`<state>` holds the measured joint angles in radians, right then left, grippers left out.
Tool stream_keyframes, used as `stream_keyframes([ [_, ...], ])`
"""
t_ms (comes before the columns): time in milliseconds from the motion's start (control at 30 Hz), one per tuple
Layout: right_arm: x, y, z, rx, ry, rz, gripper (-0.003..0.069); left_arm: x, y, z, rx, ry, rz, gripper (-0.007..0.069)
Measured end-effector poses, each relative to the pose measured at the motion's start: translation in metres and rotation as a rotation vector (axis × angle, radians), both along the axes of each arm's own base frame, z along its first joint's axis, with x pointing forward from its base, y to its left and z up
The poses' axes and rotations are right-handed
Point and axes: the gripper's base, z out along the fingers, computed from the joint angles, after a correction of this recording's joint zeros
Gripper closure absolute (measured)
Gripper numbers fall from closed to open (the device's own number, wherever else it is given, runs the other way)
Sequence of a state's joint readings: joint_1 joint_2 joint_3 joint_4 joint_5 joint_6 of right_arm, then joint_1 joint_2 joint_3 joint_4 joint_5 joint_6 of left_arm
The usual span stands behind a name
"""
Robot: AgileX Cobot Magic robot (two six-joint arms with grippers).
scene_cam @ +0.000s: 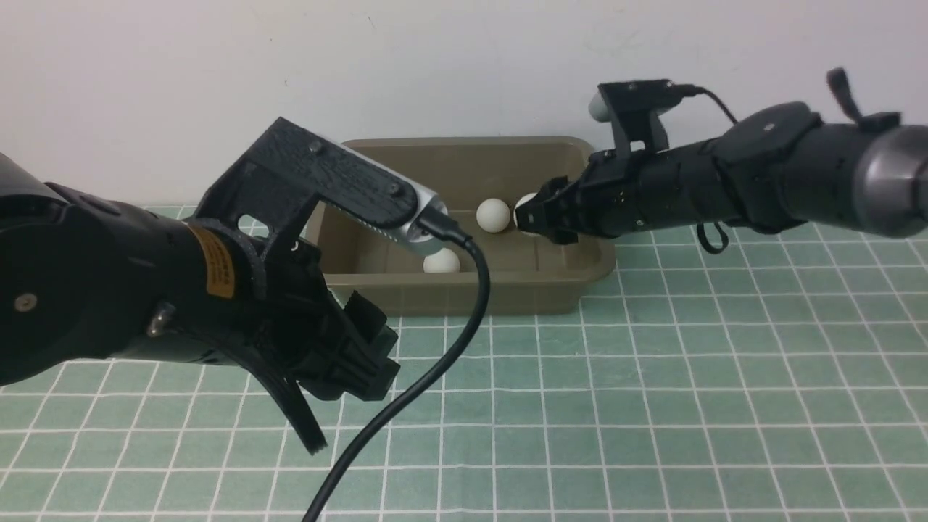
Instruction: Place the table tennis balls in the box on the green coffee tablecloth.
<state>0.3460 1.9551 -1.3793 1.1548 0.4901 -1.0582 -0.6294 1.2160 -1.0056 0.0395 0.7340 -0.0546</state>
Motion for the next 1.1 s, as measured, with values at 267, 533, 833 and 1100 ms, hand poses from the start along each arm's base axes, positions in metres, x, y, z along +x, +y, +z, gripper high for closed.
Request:
stream_keyframes([
  [267,0.007,0.0,-0.011,-0.045,-0.015,0.05,0.0097,0.0,0.0,0.0,0.001,-0.001,0.0,0.0199],
  [533,-0.01,-0.032,0.072,-0.083,-0.225,0.043,0.0076,0.0,0.0,0.0,0.001,-0.001,0.0,0.0199],
  [833,-0.104,-0.126,0.217,-0.285,-0.543,-0.102,0.0098,0.001,-0.001,0.001,-0.011,-0.017,-0.001,0.0199],
  [1100,-0.214,-0.145,0.269,-0.309,-0.564,-0.126,0.0099,0.004,-0.003,0.005,-0.043,-0.061,-0.003,0.0199],
])
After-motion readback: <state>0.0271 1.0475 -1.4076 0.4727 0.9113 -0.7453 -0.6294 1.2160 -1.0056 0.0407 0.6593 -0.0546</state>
